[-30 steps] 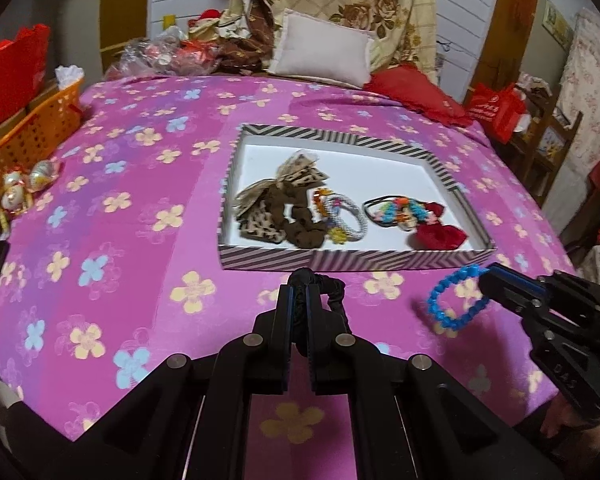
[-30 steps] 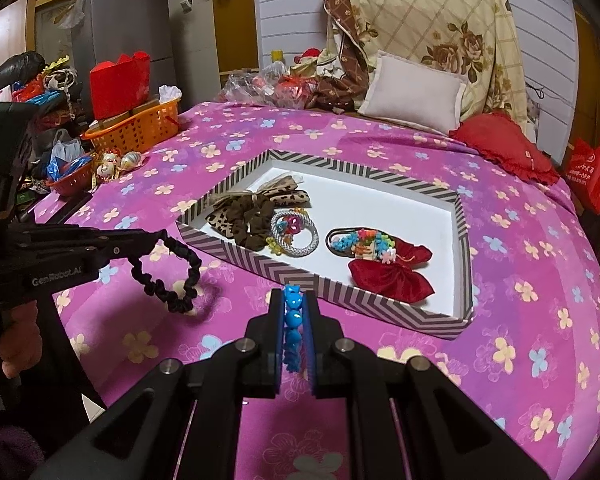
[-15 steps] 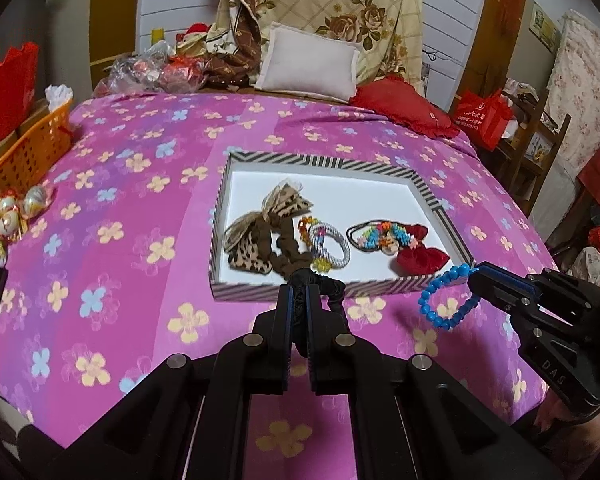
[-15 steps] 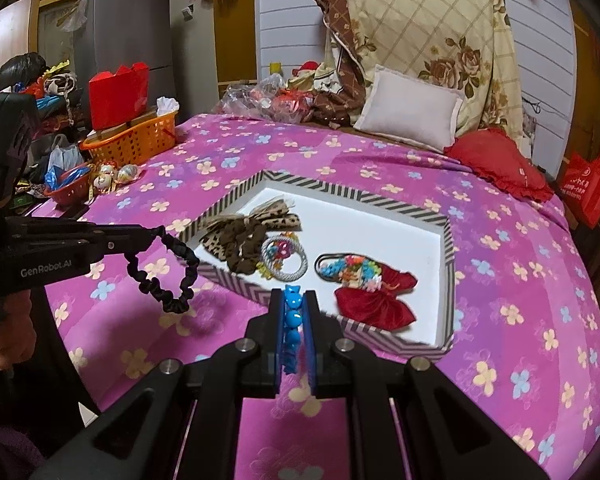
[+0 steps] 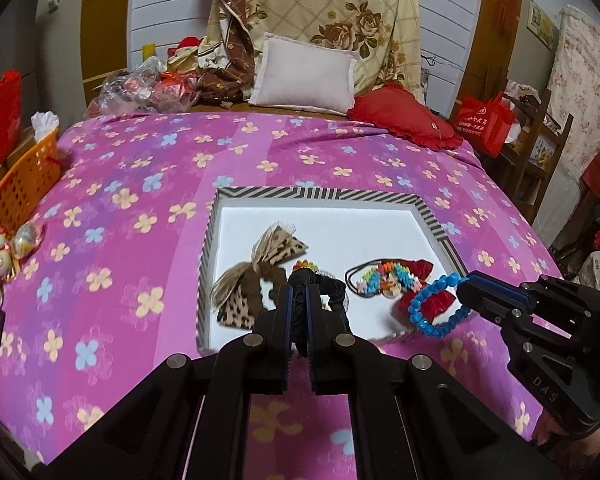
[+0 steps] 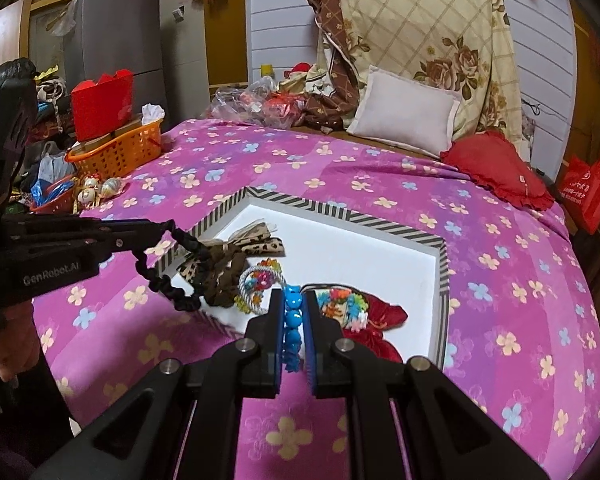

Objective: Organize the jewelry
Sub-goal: 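Carry the blue bracelet and black scrunchie over the tray with both tools, then open the right tool to drop the bracelet while the left tool releases the scrunchie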

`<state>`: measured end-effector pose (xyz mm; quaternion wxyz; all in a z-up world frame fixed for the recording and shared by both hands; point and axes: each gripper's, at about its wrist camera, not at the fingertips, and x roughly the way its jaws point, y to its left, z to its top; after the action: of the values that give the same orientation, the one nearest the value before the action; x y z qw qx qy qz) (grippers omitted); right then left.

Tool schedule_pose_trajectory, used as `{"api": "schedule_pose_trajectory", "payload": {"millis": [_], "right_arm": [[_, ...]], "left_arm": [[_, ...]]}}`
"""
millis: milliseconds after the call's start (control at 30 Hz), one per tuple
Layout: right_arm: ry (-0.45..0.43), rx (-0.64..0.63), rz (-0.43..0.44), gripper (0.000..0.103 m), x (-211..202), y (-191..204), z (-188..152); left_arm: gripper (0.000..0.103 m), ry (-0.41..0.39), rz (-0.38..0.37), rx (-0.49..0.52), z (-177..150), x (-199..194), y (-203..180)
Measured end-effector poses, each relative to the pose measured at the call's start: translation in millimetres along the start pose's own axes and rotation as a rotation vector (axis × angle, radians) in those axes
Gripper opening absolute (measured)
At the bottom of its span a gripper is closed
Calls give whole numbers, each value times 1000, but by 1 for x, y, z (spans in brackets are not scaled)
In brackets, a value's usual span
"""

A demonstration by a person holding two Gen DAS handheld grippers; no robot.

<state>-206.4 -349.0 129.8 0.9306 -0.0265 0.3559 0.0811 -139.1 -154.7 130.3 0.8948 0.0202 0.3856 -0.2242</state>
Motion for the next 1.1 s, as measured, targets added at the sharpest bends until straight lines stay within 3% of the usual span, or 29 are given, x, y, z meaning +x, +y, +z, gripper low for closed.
{"api": "schedule_pose_trajectory", "payload": {"millis": [400, 633, 1100], "right_arm": [[34, 27, 50, 9, 43, 0, 15], [103, 70, 75, 9, 73, -12, 6], [198, 123, 38, 9, 117, -38, -19]], "left_arm": [[0, 32, 7, -10, 18, 41, 2], [0, 85, 11, -26, 15, 71, 8], [0, 178, 78, -40, 3, 118, 16]]}}
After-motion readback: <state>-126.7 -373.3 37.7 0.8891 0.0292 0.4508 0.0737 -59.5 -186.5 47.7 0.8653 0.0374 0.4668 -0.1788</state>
